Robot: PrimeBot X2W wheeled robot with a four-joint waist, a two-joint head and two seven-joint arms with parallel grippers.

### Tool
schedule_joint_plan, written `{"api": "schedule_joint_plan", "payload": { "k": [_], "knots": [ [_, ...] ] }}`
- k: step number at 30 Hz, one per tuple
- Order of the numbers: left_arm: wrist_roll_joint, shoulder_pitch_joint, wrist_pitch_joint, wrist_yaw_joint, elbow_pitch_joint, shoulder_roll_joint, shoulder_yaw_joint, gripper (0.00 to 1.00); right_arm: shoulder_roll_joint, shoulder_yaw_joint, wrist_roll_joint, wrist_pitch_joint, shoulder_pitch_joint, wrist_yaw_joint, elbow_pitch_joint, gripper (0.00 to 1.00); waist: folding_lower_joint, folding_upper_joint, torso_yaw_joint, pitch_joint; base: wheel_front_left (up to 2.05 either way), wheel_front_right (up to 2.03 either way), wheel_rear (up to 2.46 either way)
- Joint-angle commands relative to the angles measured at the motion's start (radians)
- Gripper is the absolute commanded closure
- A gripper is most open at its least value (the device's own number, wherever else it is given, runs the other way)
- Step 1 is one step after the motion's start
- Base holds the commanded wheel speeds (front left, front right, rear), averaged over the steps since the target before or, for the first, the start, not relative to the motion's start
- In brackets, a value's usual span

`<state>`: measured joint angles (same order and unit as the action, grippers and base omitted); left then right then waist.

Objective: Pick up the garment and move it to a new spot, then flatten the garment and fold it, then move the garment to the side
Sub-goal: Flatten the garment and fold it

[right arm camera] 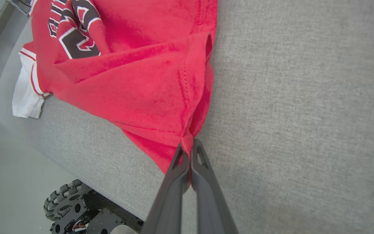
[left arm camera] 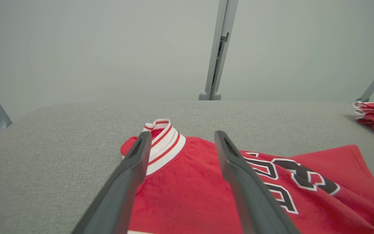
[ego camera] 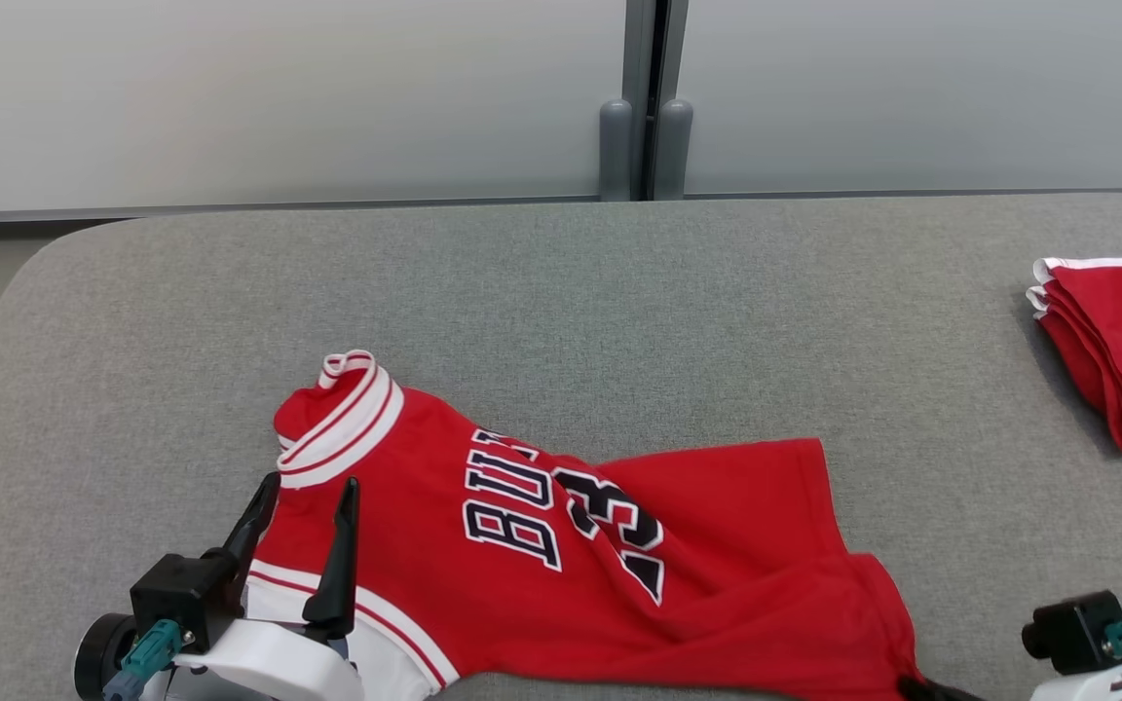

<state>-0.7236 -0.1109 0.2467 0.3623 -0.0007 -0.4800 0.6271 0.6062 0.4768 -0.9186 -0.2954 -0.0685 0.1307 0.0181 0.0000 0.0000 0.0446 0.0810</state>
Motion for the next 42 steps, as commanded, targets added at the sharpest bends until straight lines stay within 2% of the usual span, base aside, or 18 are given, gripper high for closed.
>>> {"api": "schedule_joint_plan", "payload": {
  "k": [1, 7, 8, 9, 10, 14, 18, 23, 27, 28, 35, 42],
  "knots": [
    [-0.002, 0.001, -0.002, 0.002, 0.001, -0.005, -0.004, 0.0, 0.014, 0.004, 0.005, -0.011, -0.015, 0.0, 0.001, 1.0, 0.0, 0.0, -0.003, 0.003, 0.0, 0.0, 0.0],
    [-0.005, -0.006, -0.007, 0.002, 0.002, -0.009, -0.001, 0.0, 0.02, 0.017, 0.004, -0.058, -0.058, 0.0, -0.026, 1.0, 0.0, 0.0, -0.005, 0.006, 0.0, 0.0, 0.0],
    [-0.005, -0.006, -0.008, 0.002, 0.004, -0.009, -0.001, 0.0, 0.015, 0.013, 0.001, -0.065, -0.061, 0.0, -0.036, 0.82, 0.0, 0.0, -0.005, 0.005, 0.0, 0.0, 0.0],
    [-0.005, -0.005, -0.009, 0.003, 0.006, -0.008, -0.001, 0.0, 0.011, 0.007, 0.0, -0.07, -0.064, 0.0, -0.046, 0.47, 0.0, 0.0, -0.004, 0.004, 0.0, 0.0, 0.0],
    [-0.005, -0.005, -0.011, 0.003, 0.008, -0.007, 0.0, 0.0, 0.007, 0.001, 0.004, -0.075, -0.065, 0.0, -0.053, 0.0, 0.0, 0.0, -0.004, 0.002, 0.0, 0.0, 0.0],
    [-0.012, -0.001, -0.015, 0.004, 0.013, -0.005, 0.002, 0.0, -0.015, -0.03, -0.013, -0.094, -0.068, 0.0, -0.059, 0.0, 0.0, 0.0, 0.001, -0.007, 0.0, 0.0, 0.0],
    [-0.016, 0.01, -0.011, 0.011, 0.009, -0.012, -0.005, 0.0, -0.021, -0.087, -0.037, -0.068, -0.061, 0.0, -0.023, 0.0, 0.0, 0.0, 0.009, -0.017, 0.0, 0.0, 0.0],
    [-0.013, 0.019, -0.006, 0.021, -0.003, -0.022, -0.021, 0.0, -0.028, -0.162, -0.045, 0.007, -0.048, 0.0, 0.034, 0.0, 0.0, 0.0, 0.015, -0.024, 0.0, 0.0, 0.0],
    [-0.006, 0.019, 0.004, 0.028, -0.024, -0.031, -0.051, 0.0, -0.047, -0.232, -0.003, 0.119, -0.016, 0.0, 0.067, 0.0, 0.0, 0.0, 0.014, -0.026, 0.0, 0.0, 0.0],
    [-0.004, 0.02, 0.01, 0.029, -0.035, -0.035, -0.067, 0.0, -0.07, -0.258, 0.037, 0.185, 0.009, 0.0, 0.071, 0.0, 0.0, 0.0, 0.013, -0.025, 0.0, 0.0, 0.0],
    [0.027, 0.02, 0.018, 0.013, -0.071, -0.028, -0.168, 0.0, -0.197, -0.306, 0.169, 0.41, 0.112, 0.0, 0.029, 0.0, 0.0, 0.0, 0.014, -0.022, 0.0, 0.0, 0.0],
    [0.127, 0.069, 0.018, -0.055, -0.084, 0.065, -0.3, 0.0, -0.299, -0.334, 0.304, 0.532, 0.158, 0.0, -0.069, 0.0, 0.0, 0.0, 0.018, -0.022, 0.0, 0.0, 0.0]
  ]
}}
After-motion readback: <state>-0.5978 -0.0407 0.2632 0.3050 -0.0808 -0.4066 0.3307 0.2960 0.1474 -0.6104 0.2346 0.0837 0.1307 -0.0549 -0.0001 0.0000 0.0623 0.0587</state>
